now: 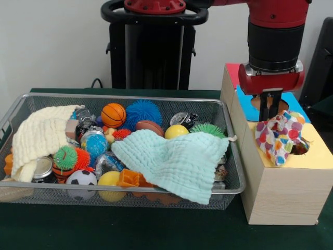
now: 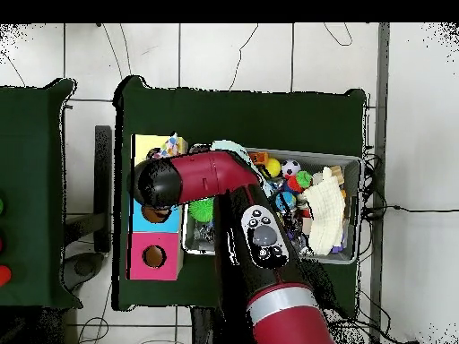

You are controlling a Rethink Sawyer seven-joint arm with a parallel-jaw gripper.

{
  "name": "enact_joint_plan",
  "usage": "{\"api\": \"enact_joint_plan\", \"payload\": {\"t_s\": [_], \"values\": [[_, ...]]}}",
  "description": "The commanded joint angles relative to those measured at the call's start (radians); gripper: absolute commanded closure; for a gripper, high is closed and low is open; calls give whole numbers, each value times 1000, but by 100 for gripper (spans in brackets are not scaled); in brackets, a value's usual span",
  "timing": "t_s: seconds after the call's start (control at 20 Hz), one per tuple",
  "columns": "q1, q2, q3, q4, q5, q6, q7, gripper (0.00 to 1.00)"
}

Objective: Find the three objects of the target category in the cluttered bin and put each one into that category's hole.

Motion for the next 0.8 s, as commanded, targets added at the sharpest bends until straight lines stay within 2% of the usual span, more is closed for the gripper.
{"api": "enact_joint_plan", "payload": {"t_s": [0.05,0.4,0.6,0.8], "values": [[46,47,-40,103,-39,-48,114,100],[99,46,-75,119,-12,-88,164,100],[150,66,-110,90,6,-131,219,100],[115,87,-74,86,30,-168,159,100]]}}
